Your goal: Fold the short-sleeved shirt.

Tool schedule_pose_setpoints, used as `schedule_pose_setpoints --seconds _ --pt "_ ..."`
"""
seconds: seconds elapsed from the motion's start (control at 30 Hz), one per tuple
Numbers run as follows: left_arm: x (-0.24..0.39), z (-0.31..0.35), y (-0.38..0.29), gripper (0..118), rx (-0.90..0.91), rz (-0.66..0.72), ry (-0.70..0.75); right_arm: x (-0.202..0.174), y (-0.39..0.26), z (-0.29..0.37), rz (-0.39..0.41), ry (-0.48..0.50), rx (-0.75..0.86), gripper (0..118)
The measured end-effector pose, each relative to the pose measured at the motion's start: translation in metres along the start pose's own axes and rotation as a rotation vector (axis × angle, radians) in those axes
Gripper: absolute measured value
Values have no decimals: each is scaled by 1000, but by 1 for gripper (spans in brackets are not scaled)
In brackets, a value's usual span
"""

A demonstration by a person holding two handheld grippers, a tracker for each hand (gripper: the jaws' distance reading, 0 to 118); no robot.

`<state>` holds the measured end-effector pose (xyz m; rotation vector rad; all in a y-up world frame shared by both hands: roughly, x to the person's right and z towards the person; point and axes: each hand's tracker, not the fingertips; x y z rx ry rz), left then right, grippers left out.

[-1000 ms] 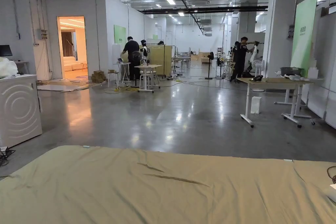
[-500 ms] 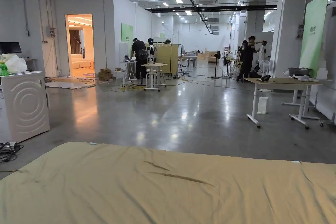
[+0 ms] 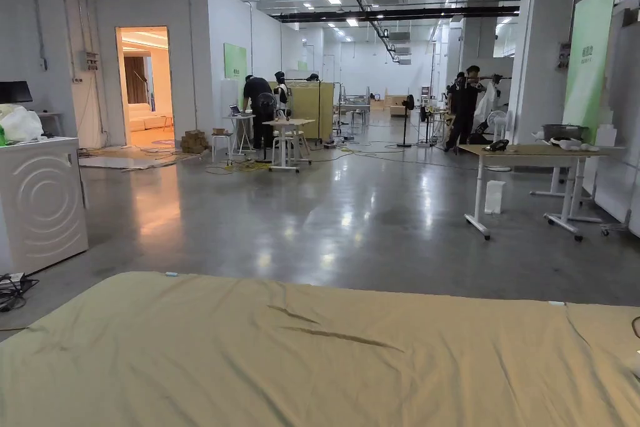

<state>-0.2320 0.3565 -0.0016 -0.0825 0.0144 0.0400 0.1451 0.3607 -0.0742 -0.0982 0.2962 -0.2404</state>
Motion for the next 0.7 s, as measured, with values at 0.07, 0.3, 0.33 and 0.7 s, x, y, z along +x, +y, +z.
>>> schedule_pose_setpoints --seconds 0.07,0.3,0.33,0.7 --pt "1 0 1 105 1 -3 -2 -6 7 0 21 -42 -25 118" --pt "1 -1 0 105 -3 1 -8 -17 8 -2 38 -104 -38 118" --pt "1 -1 -1 105 -4 2 -8 -18 8 -2 39 -106 -42 118" --pt "2 -1 -1 105 0 -4 -10 -30 9 -3 99 -142 -33 118"
